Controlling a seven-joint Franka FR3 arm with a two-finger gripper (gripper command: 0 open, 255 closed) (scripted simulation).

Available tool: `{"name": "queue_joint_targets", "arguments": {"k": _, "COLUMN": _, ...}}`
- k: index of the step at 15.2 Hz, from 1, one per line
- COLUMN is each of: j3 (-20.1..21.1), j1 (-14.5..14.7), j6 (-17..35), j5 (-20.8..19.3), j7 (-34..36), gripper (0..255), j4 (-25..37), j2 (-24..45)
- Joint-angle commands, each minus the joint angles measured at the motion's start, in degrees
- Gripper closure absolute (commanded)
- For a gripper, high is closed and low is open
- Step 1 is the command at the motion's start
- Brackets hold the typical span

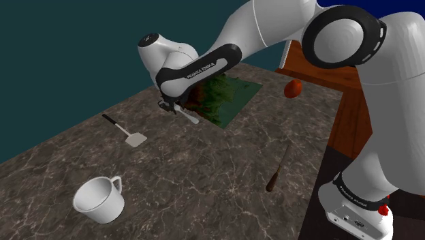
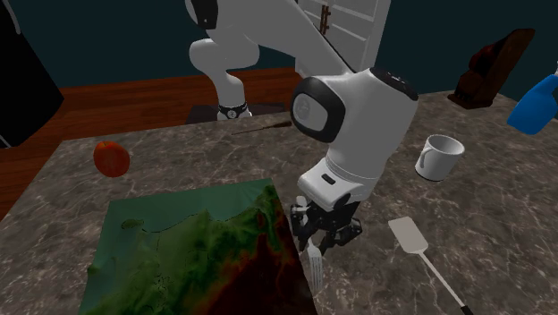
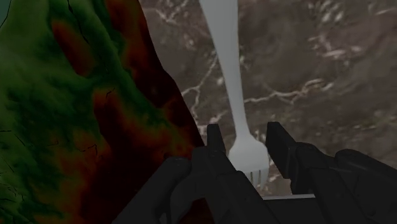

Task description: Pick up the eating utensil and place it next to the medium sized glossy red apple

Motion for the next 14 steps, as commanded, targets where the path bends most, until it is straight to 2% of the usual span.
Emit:
{"name": "queue_joint_targets", "arguments": {"k": 1, "j3": 0.02, "j1": -0.03, "j6": -0.54, "j5": 0.14, "j7": -0.11, "gripper": 255, "j4": 0.13, "j2": -0.16}}
{"name": "queue_joint_targets", "arguments": {"k": 14, "j3": 0.93, "j1": -0.08, "j6": -7.84, "j5": 1.97, "j7": -2.83, "gripper": 255, "j4": 4.30, "j2": -3.76}}
